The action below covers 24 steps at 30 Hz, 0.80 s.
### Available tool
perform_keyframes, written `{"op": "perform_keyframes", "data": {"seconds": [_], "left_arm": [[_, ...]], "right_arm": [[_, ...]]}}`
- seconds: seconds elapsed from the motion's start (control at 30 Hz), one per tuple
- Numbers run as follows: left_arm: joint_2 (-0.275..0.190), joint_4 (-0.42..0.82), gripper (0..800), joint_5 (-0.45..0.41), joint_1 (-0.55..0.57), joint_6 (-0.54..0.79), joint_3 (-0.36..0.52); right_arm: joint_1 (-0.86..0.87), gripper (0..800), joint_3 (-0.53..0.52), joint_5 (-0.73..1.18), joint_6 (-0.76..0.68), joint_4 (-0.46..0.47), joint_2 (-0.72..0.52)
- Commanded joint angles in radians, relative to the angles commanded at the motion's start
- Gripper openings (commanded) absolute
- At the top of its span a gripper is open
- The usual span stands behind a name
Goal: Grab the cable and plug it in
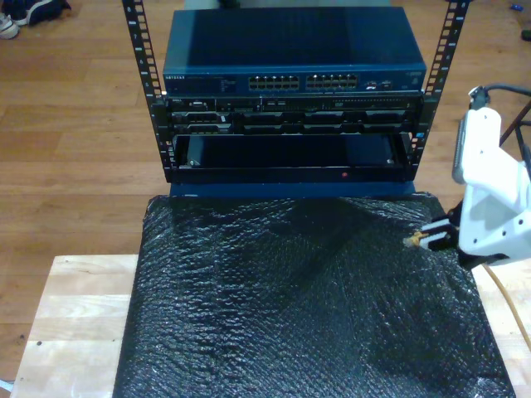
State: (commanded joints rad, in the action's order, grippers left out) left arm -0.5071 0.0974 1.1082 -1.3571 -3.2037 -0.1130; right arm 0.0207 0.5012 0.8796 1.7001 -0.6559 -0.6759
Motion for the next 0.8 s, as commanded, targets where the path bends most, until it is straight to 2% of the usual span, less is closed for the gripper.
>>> {"op": "perform_keyframes", "data": {"seconds": [0.27,0.57,0.8], "left_arm": [[0.000,-0.002,800,0.000,0.000,0.000,-0.002],[0.000,0.000,800,0.000,0.000,0.000,0.000],[0.000,0.000,800,0.000,0.000,0.000,0.000]], "right_arm": [[-0.006,0,-0.006,-0.120,0.003,0.011,0.015],[-0.064,0,0.005,-0.356,0.061,0.014,0.080],[-0.109,0,0.005,-0.598,0.063,0.127,0.216]]}}
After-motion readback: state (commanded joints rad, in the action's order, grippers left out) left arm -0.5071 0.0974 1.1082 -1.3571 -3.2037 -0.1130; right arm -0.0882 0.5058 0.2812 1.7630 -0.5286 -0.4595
